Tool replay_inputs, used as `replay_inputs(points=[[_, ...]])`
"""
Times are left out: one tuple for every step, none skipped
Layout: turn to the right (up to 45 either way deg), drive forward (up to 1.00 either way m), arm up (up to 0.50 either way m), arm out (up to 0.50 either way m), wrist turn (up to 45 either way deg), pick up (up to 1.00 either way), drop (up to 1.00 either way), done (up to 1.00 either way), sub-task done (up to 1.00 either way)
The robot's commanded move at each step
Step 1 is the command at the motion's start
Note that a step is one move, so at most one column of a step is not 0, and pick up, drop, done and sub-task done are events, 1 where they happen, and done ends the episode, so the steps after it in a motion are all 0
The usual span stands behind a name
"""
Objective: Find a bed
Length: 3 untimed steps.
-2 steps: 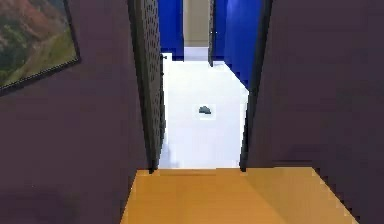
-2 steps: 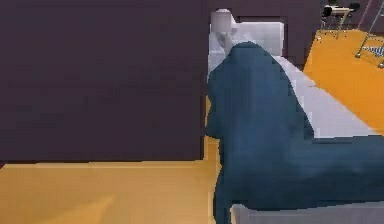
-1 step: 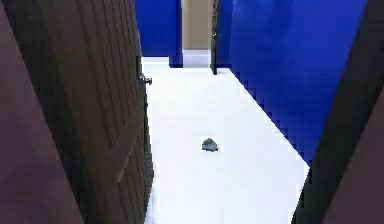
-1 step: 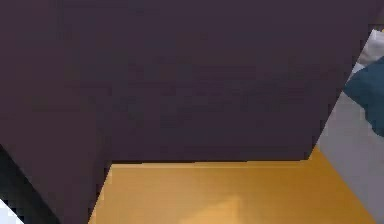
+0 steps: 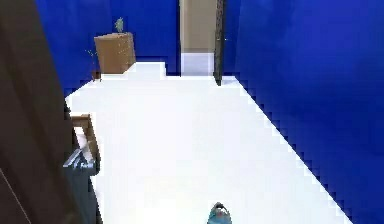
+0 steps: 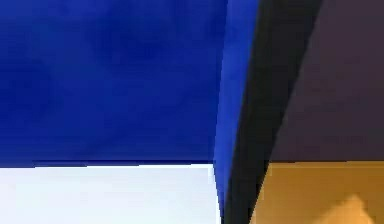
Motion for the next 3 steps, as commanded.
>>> replay_inputs(points=[[30.0,0.00,0.00,0.00,0.0,0.00,0.00,0.00,0.00],[0.0,1.00,0.00,0.00,0.0,0.00,0.00,0.00,0.00],[6.0,0.00,0.00,0.00,0.0,0.00,0.00,0.00,0.00]])
